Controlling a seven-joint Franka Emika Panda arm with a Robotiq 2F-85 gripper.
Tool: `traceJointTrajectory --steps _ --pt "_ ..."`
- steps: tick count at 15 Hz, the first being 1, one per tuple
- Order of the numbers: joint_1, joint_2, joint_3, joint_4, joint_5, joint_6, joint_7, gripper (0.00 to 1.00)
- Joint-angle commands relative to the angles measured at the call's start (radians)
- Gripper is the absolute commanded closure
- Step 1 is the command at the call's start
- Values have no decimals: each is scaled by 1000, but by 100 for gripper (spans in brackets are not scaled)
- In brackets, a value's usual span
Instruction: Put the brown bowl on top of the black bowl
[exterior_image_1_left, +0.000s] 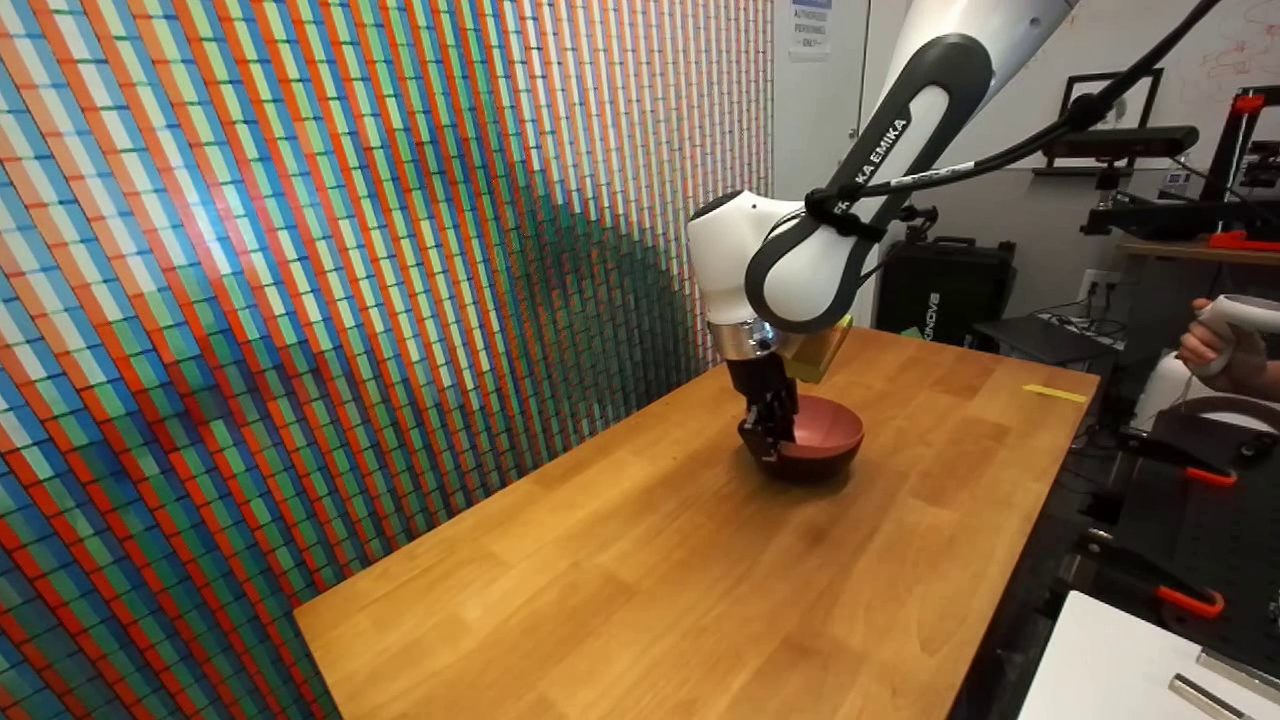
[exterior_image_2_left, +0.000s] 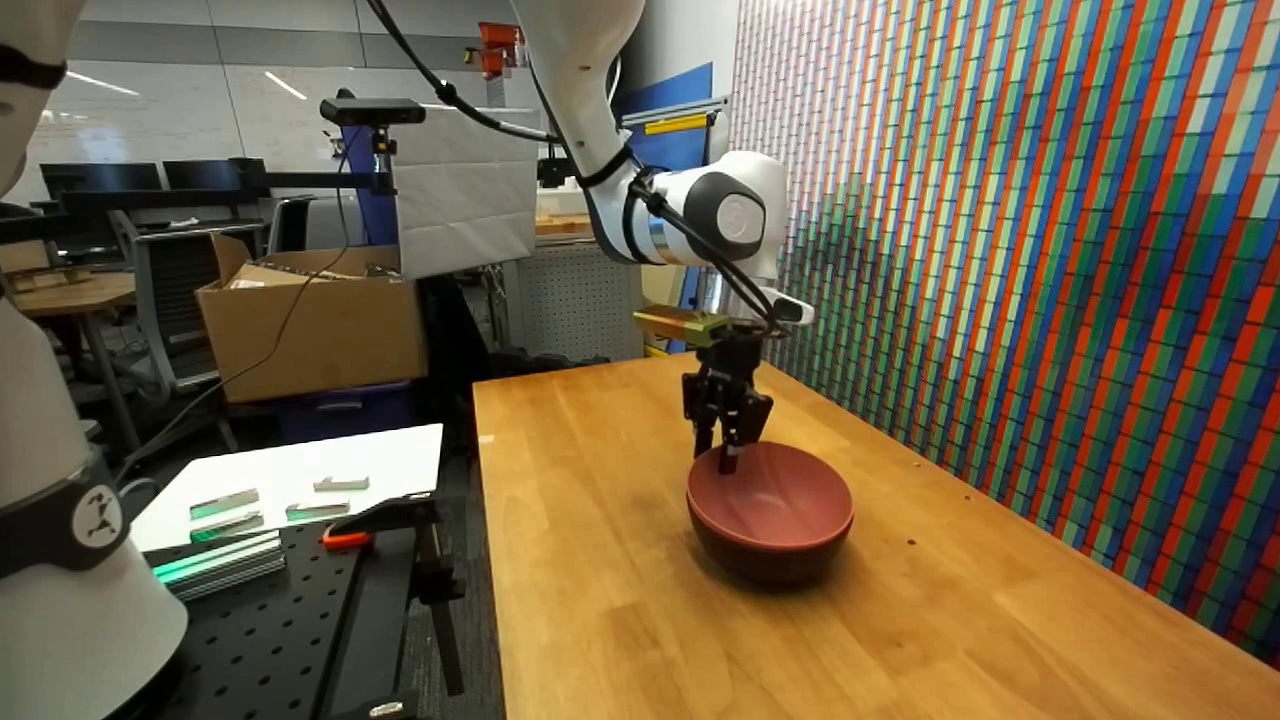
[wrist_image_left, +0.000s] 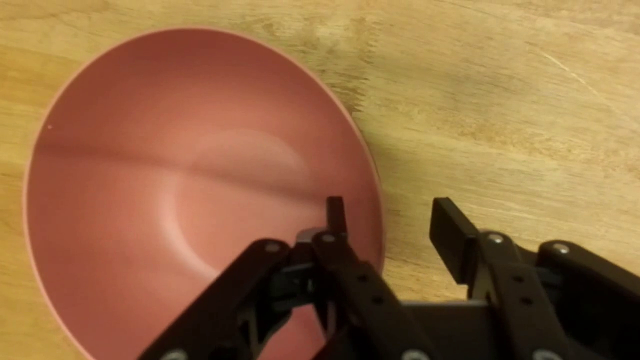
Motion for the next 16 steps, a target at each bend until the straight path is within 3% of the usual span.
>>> traceJointTrajectory --steps 1,3,4,16 --pt "-14 -18 3 9 13 -29 -17 18" --pt "-23 -31 4 1 19 -33 -21 3" --pt "-30 -40 6 -2 25 -36 -26 0" --pt "-160 -170 15 -53 145 -55 -113 0"
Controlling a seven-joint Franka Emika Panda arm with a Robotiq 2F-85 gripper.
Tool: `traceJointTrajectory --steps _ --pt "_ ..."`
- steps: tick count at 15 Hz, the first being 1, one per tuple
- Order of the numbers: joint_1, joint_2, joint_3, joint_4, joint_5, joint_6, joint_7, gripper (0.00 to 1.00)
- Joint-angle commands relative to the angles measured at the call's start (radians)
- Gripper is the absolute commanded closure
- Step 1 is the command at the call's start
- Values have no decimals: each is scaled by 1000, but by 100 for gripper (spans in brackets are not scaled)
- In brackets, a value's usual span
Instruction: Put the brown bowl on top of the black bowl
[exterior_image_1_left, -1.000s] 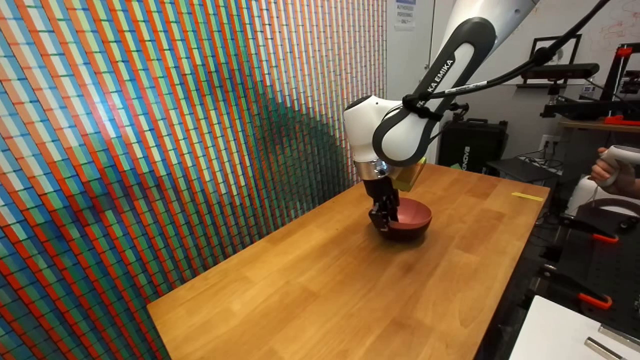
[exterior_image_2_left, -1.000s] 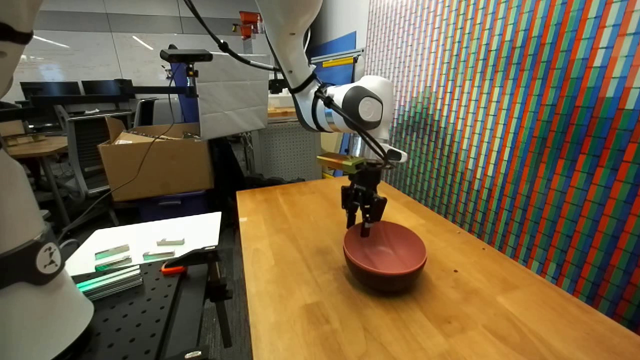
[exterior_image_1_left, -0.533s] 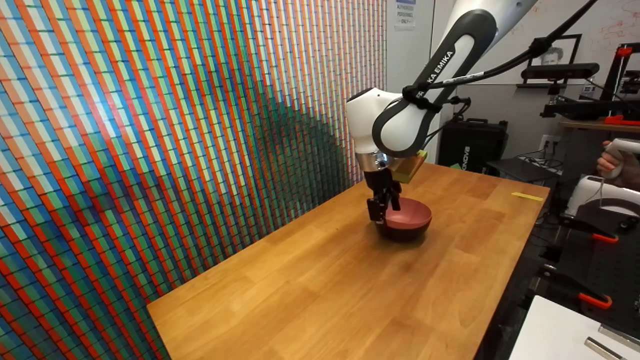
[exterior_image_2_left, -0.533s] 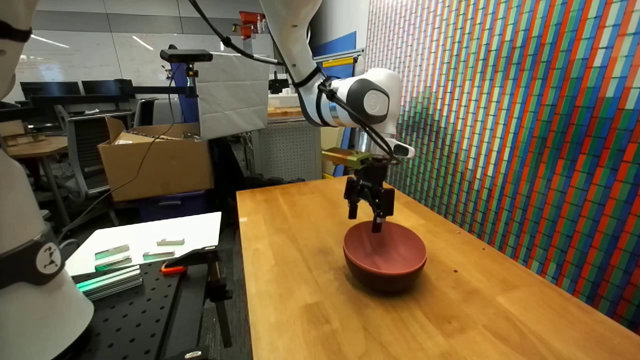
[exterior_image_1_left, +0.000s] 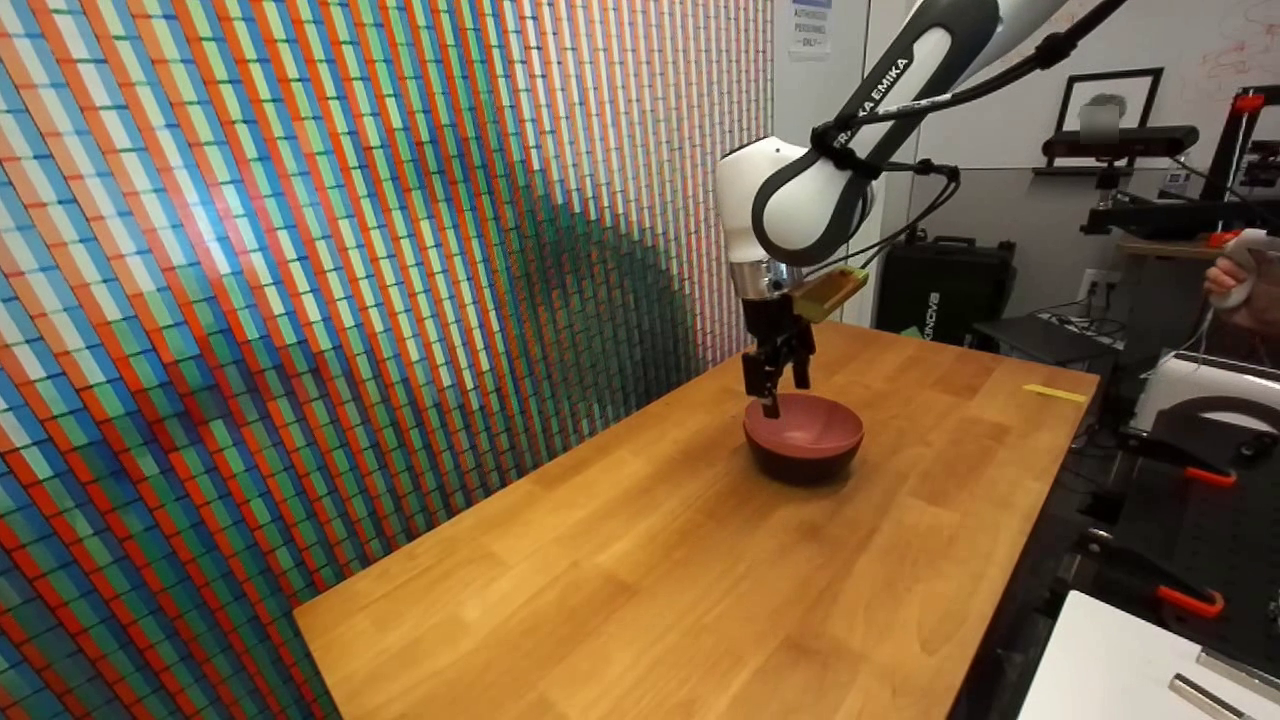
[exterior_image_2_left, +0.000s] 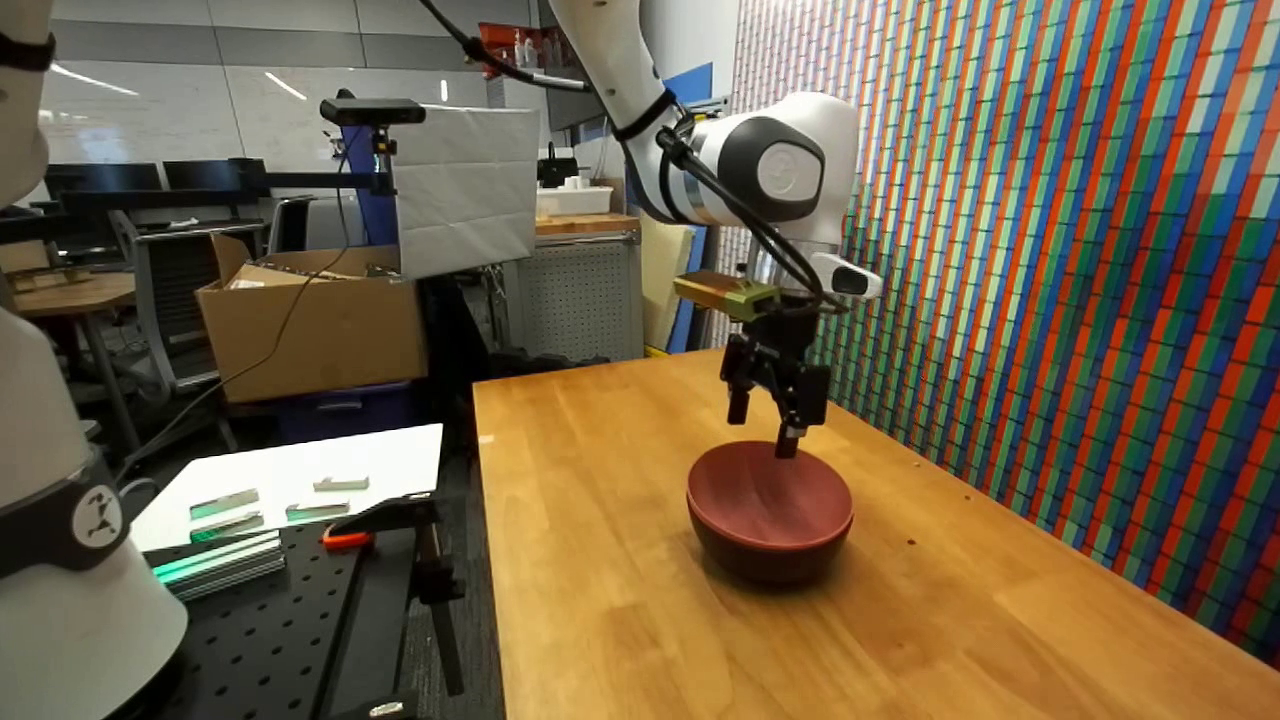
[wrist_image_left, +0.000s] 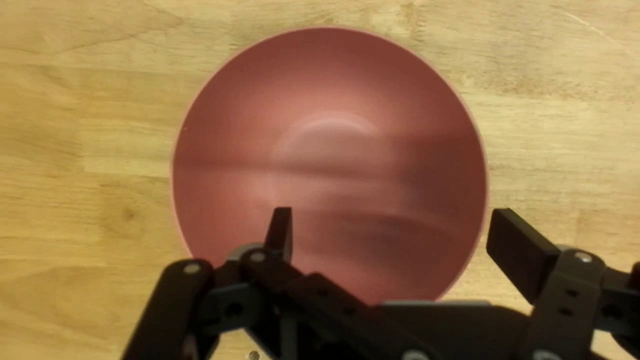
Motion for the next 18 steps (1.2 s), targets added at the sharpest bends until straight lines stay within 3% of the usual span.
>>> traceJointTrajectory --steps 1,18 --pt "-45 -92 16 -41 52 -29 -51 0" --pt "-61 -317 13 -101 62 -131 -68 0"
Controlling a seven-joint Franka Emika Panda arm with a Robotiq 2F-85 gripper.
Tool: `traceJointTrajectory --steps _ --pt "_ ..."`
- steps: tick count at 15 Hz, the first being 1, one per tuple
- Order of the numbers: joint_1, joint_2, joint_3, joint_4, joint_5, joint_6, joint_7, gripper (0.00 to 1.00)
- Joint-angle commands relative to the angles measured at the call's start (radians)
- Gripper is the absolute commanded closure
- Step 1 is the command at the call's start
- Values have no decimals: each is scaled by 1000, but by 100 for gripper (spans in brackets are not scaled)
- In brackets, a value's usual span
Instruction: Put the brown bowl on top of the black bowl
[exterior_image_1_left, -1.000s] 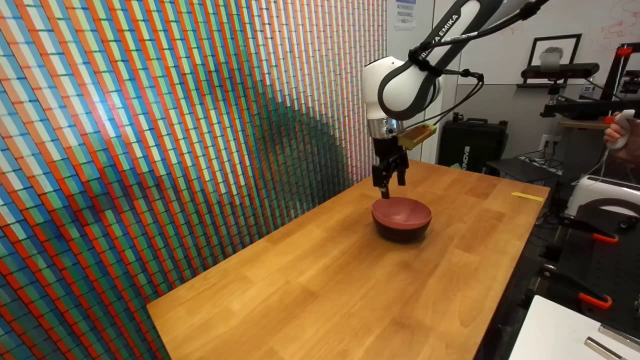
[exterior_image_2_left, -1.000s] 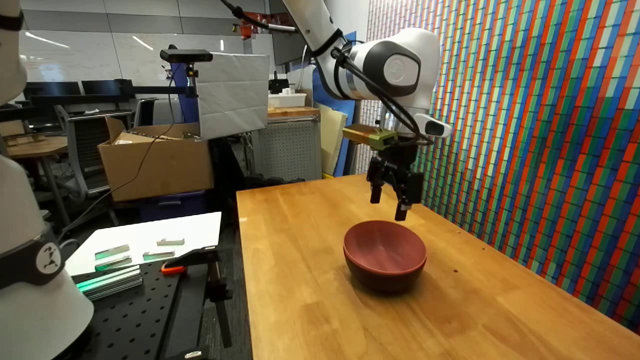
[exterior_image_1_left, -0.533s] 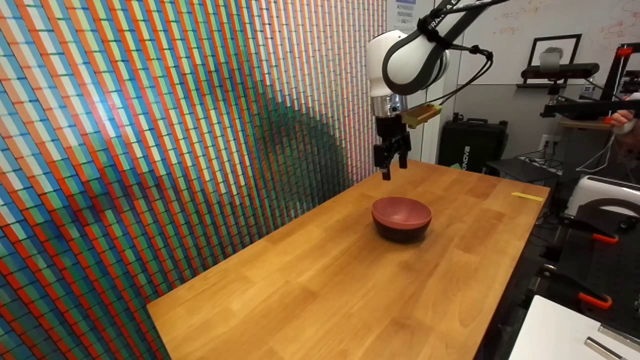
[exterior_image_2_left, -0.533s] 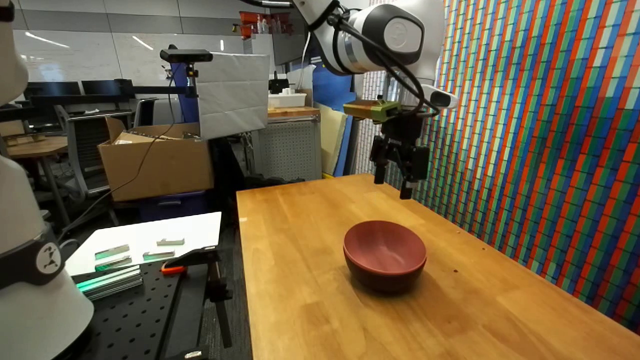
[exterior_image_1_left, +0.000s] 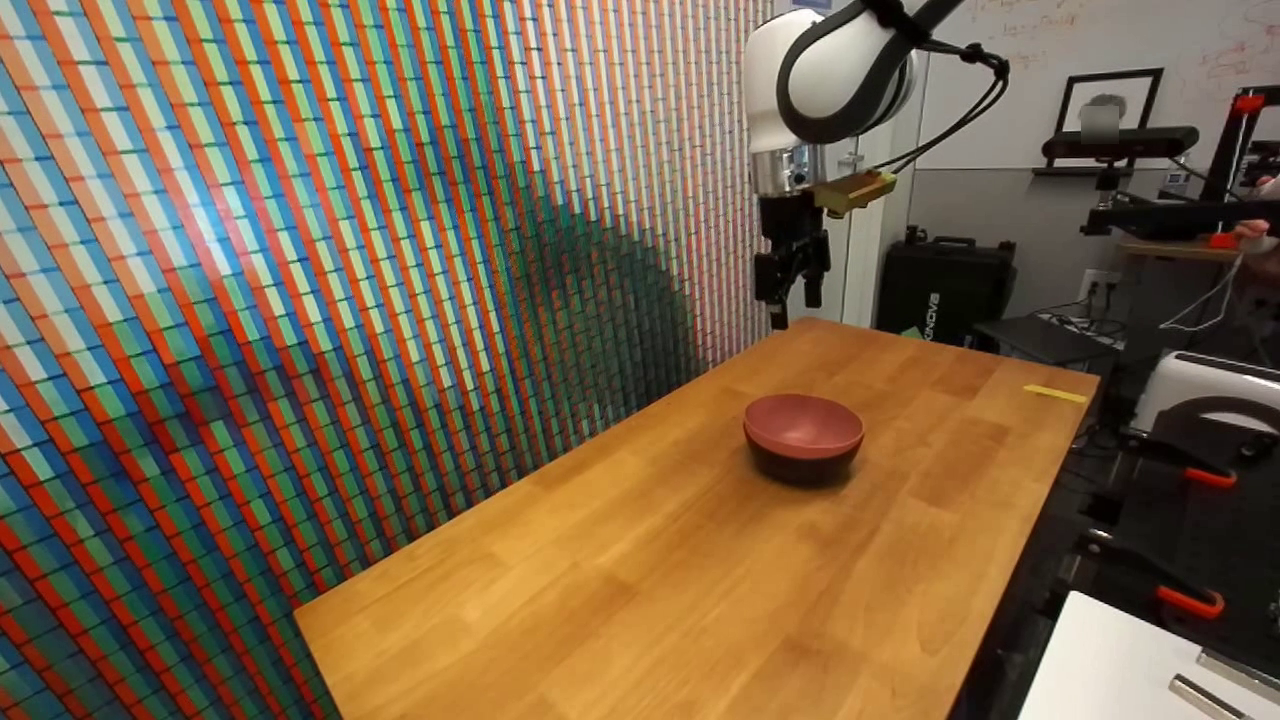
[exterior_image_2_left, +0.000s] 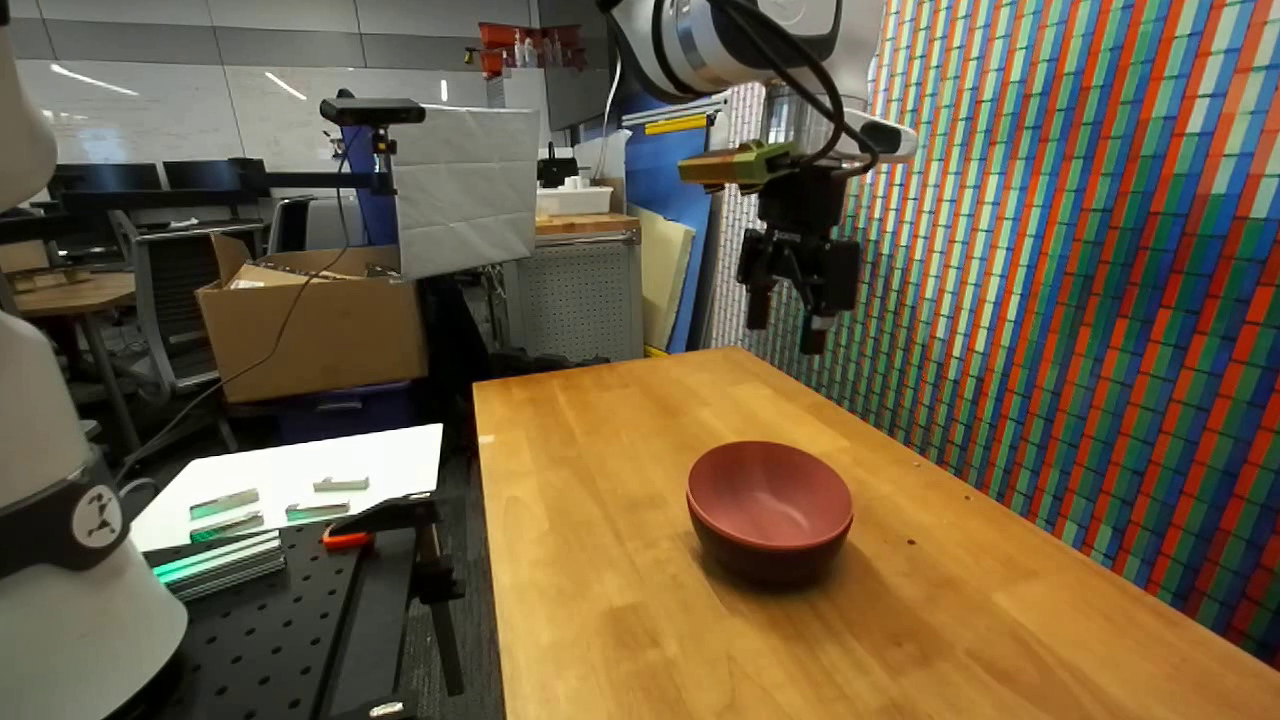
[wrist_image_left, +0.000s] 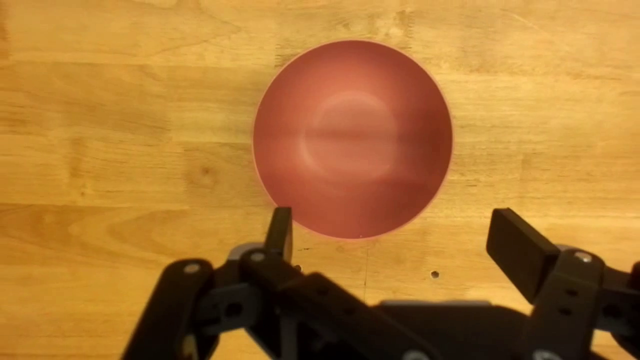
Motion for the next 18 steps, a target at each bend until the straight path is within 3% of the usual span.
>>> traceJointTrajectory --steps 1,18 --pt "-14 -67 12 -39 22 -21 -29 0" --pt "-5 -62 9 -36 -2 -5 -10 0"
